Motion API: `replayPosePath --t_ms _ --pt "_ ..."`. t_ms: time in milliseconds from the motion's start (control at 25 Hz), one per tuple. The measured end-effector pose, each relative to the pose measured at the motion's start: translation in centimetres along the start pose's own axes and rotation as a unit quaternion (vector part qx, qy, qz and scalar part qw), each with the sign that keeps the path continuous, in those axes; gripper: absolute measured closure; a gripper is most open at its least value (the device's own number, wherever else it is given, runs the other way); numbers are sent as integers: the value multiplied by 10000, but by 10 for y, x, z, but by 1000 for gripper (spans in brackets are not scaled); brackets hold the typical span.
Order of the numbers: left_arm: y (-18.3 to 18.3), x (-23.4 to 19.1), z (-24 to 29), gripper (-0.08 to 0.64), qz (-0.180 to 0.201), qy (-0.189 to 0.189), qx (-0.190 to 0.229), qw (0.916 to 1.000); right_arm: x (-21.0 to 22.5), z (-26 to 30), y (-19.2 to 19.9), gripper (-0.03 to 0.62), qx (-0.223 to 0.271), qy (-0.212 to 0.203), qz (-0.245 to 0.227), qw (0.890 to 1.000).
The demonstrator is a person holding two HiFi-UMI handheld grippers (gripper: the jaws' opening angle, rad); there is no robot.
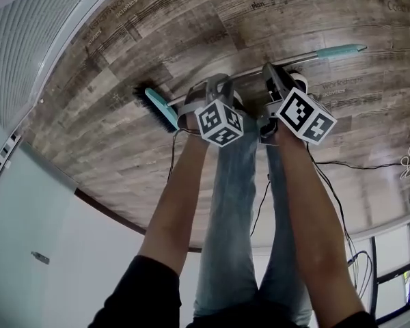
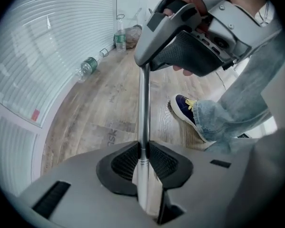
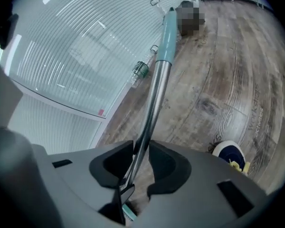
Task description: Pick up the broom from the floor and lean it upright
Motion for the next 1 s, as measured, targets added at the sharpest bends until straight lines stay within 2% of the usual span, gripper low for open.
replayPosePath --t_ms 160,280,560,720,840,920,1000 --pt "-7 -23 -32 474 -383 -168 -25 9991 -45 -4 -17 495 -20 -361 -204 9991" --pt "-11 -40 -62 474 -718 -259 18 9971 -86 -13 -26 502 -146 -671 -574 9960" --pt "-29 -92 -150 474 -1541 -564 192 9863 -202 -40 -59 506 -336 -1255 -1636 9779" --pt "-43 -129 -207 474 -1788 -907 340 9791 -273 -62 -82 506 -423 -1666 -2253 9590" --pt "-55 -155 -253 474 -2004 -1204 464 9712 -328 -81 -100 506 -475 -1966 -2781 9390" --pt "-61 -169 -281 474 -2222 -1391 548 9635 -363 -93 -108 507 -545 -2137 -3115 9243" --pt "-65 -181 -305 474 -2526 -1588 666 9521 -397 -102 -113 507 -641 -2301 -3513 9053"
Point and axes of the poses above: the fingertips, and each gripper's own axes: z forward along the fingers, x to its right, y out of its underside, the point moved 10 cm from there along -z, backward along the fingers, and after that the axes turned 11 degrees about -y, right-handed, at the moved point
